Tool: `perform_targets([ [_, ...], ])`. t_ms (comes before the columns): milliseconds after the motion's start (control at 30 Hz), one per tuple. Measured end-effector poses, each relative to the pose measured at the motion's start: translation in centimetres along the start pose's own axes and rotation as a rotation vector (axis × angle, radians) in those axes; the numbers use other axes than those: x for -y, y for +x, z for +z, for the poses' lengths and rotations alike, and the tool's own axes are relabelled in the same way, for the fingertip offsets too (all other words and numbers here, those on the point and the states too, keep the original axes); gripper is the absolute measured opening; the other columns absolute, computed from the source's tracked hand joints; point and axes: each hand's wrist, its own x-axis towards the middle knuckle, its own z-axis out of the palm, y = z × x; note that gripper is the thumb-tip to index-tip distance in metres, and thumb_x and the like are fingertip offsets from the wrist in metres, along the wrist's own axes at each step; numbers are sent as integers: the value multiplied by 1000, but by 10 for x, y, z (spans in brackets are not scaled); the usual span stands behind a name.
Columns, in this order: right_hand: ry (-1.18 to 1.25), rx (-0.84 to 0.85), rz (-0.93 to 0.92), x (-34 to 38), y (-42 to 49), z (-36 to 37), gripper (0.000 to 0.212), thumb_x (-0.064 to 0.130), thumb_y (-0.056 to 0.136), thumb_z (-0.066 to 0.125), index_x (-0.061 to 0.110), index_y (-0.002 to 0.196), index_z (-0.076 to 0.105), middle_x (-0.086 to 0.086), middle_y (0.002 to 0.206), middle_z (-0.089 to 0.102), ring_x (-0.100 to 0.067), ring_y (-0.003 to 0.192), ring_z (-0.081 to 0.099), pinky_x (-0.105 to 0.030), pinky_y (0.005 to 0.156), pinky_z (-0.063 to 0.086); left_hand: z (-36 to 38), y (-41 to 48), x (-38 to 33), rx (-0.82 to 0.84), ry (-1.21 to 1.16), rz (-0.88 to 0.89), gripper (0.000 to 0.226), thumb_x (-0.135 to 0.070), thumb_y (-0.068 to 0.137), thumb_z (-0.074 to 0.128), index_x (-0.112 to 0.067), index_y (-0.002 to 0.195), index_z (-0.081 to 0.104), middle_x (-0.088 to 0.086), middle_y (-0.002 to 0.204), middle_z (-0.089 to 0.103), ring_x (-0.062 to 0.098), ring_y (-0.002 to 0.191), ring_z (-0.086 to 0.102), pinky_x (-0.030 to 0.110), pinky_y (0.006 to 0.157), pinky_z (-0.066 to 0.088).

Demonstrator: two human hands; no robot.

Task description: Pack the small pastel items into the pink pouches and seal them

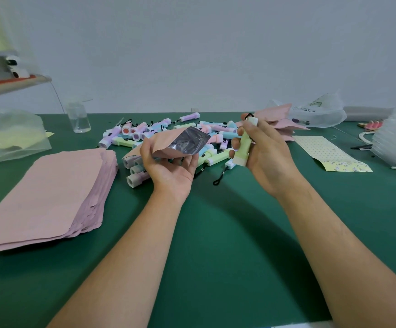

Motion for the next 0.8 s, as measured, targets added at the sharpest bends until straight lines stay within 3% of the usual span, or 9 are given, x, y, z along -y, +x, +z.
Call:
perform_targets([
  [100, -119, -47, -41, -5, 3, -2, 18, 10, 105, 56, 10, 123, 56, -2, 95, 61, -19, 80, 60, -35, 80, 56, 0, 0, 0, -7, -10, 4, 73, -61, 85, 70, -12, 138, 66, 15, 128, 70, 32, 108, 74, 42, 77, 63],
  [200, -338, -52, -69, -10, 4, -5, 36, 15, 104, 61, 15, 139, 52, 10, 107, 76, -11, 96, 67, -24, 77, 54, 1, 1, -1, -15, -26, 16, 71, -60, 85, 71, -12, 137, 66, 14, 125, 70, 31, 93, 78, 42, 76, 63],
  [300, -549, -74, -101, -12, 3, -10, 55, 20, 100, 68, 24, 150, 45, 10, 123, 73, -9, 120, 63, -27, 98, 49, 1, 1, 0, -21, -43, 23, 72, -62, 84, 71, -12, 136, 66, 14, 125, 68, 29, 91, 79, 42, 77, 63],
  [367, -594, -101, -143, -10, 2, -10, 52, 20, 98, 71, 27, 145, 51, 7, 127, 71, -9, 121, 63, -30, 104, 47, 1, 2, -1, -21, -37, 24, 73, -62, 84, 71, -12, 136, 66, 14, 126, 68, 29, 97, 76, 42, 78, 63],
  [533, -585, -44, -232, -3, 0, -8, 35, 19, 90, 80, 31, 122, 74, 1, 121, 70, -27, 93, 67, -41, 88, 56, 1, 1, -1, -11, -16, 14, 70, -63, 84, 71, -13, 133, 68, 15, 124, 71, 32, 93, 78, 42, 76, 63],
  [600, -534, -24, -260, -4, -1, -6, 37, 14, 87, 82, 31, 120, 76, -6, 114, 74, -22, 92, 68, -34, 85, 56, 1, 1, 0, -14, -6, 13, 67, -63, 85, 70, -13, 130, 70, 15, 122, 71, 32, 98, 76, 42, 74, 63],
  [667, -434, -2, -289, -3, -3, -3, 38, 8, 85, 81, 27, 117, 77, -2, 105, 78, -11, 93, 70, -22, 86, 55, 0, 1, -1, -14, -2, 15, 68, -62, 85, 71, -13, 131, 70, 14, 122, 71, 32, 103, 74, 41, 74, 63],
  [733, -353, 4, -345, 0, -4, -2, 37, 6, 85, 81, 27, 115, 77, 4, 104, 79, -10, 96, 72, -25, 91, 55, 0, 2, -1, -15, 3, 15, 71, -62, 84, 71, -13, 134, 69, 13, 122, 70, 31, 101, 73, 40, 74, 63],
  [800, -228, 28, -398, 3, -4, -4, 35, 6, 85, 80, 26, 113, 78, 0, 107, 78, -14, 103, 71, -29, 94, 55, -1, 3, 0, -3, 15, 15, 74, -63, 84, 70, -12, 138, 67, 13, 122, 69, 30, 100, 74, 40, 75, 63],
])
